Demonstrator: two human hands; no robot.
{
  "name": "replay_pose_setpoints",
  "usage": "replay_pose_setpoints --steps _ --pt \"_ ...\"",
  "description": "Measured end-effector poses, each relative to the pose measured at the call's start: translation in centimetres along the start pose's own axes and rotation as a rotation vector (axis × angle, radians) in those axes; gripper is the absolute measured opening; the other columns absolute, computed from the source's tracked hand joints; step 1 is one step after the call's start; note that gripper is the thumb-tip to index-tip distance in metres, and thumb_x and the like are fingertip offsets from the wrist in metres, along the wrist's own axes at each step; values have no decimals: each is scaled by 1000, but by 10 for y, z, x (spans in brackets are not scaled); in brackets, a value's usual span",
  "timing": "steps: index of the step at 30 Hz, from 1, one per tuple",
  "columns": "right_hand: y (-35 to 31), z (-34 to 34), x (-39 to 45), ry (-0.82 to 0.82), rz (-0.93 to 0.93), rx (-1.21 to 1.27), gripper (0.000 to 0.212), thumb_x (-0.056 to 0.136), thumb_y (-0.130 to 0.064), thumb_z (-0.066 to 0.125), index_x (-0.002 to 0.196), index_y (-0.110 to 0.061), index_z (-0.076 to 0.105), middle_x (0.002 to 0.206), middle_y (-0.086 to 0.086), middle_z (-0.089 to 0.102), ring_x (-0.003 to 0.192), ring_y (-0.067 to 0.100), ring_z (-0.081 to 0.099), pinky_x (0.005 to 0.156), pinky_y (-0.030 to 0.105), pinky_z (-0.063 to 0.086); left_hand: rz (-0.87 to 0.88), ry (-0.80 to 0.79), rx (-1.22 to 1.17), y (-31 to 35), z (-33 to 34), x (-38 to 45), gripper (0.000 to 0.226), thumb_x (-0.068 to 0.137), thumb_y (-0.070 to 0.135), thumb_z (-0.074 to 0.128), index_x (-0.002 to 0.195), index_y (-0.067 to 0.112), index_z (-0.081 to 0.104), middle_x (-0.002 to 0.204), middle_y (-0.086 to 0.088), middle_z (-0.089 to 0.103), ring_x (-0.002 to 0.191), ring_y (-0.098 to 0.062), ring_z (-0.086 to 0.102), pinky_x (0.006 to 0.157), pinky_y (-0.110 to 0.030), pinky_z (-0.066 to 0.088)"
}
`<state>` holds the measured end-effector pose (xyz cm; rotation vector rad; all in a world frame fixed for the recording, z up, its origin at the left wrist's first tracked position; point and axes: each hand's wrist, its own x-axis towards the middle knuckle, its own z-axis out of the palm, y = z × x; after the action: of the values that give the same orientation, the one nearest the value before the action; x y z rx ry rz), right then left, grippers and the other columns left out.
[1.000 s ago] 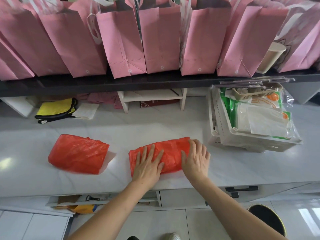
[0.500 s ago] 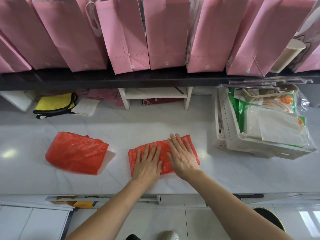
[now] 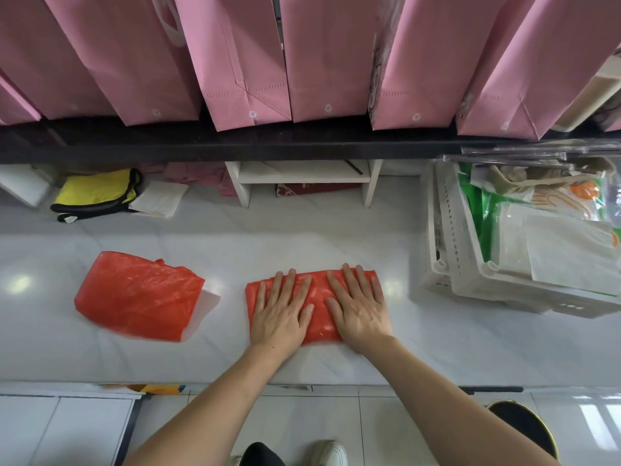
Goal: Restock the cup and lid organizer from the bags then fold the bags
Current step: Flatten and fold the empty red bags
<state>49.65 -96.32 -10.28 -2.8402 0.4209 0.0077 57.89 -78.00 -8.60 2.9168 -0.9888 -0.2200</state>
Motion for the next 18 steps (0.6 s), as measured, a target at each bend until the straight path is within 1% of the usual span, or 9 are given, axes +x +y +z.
replay_pose_setpoints --steps 2,4,7,9,11,14,18 --pt "1 -1 0 -7 -3 -5 62 107 -59 14 165 -36 16 174 -2 5 161 20 -7 129 47 -7 2 22 -1 -1 2 0 64 104 56 13 164 33 14 172 0 10 159 -24 4 126 -50 -4" --pt "2 -2 0 -26 -8 -22 62 107 -60 12 165 -37 13 174 -3 2 160 19 -10 129 48 -6 10 27 2 -3 3 -1 65 104 58 12 164 33 15 172 0 12 159 -23 6 126 -51 -1" --pt "4 -3 -1 -48 -15 -29 63 107 -62 10 165 -38 9 174 -3 -2 160 18 -14 129 48 -7 31 32 3 -7 3 -3 65 104 60 10 164 34 11 172 1 7 159 -22 0 126 -50 -3" --pt "5 -3 -2 -65 -23 -36 65 106 -64 10 165 -38 6 174 -4 -5 159 18 -16 129 48 -8 47 27 4 -10 4 -4 68 103 66 9 164 36 6 173 2 1 159 -21 -5 126 -50 -6" --pt "6 -5 -3 -71 -35 -35 67 105 -66 10 165 -37 5 174 -4 -6 159 17 -17 128 48 -8 64 14 2 -14 5 -5 74 100 75 8 163 38 1 172 2 -5 159 -20 -9 126 -50 -7" --pt "10 -5 -7 -64 -44 -47 72 103 -71 11 166 -36 4 174 -5 -5 159 16 -16 128 47 -8 68 -17 -2 -19 6 -7 87 90 86 7 163 40 -2 172 1 -8 158 -22 -11 126 -51 -6" --pt "12 -7 -12 -42 -6 -50 81 98 -79 11 166 -35 6 174 -8 -6 160 16 -11 128 52 -5 24 -67 10 -24 0 -11 96 82 94 17 159 46 -15 170 0 -20 156 -24 -21 125 -51 -11"
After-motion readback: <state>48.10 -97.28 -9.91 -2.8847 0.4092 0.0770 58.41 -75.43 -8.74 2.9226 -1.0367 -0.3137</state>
